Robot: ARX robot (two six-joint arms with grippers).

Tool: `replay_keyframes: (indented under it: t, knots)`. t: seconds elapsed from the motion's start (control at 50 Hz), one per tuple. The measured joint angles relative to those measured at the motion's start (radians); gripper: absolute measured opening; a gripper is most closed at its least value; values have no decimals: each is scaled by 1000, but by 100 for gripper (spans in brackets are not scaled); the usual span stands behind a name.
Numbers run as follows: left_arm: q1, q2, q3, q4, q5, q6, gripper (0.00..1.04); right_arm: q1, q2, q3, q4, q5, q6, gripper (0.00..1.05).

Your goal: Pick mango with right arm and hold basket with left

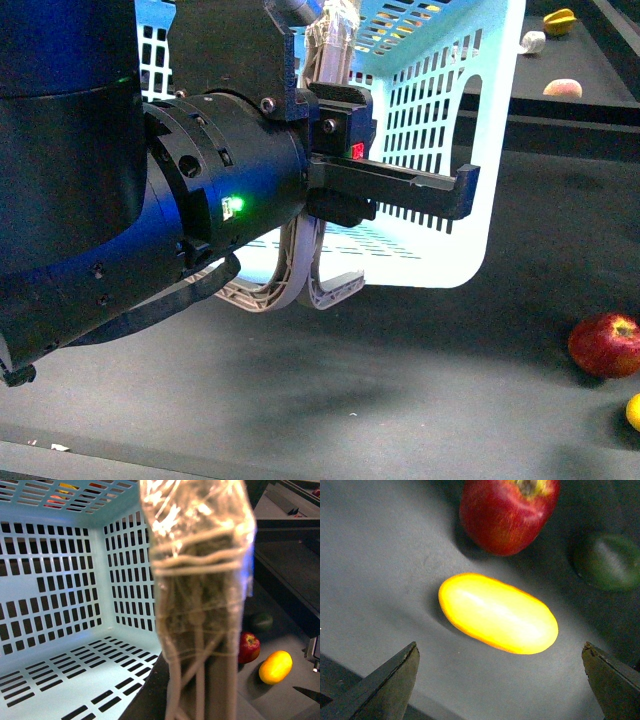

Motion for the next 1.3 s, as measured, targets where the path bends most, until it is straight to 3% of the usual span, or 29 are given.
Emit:
replay_keyframes:
  t: [0.44,0.84,1.04,1.3]
  knots:
    - [0,0,0,0,0,0,5,-33,188,230,-102,66,-23,96]
    - [0,0,0,0,1,0,5,-23,286,300,-104,94,70,96]
    - [0,0,0,0,1,0,5,6,312,311,-49,56,158,96]
    - [0,0,0,0,0,0,5,72,268,268,-107,-40,162,96]
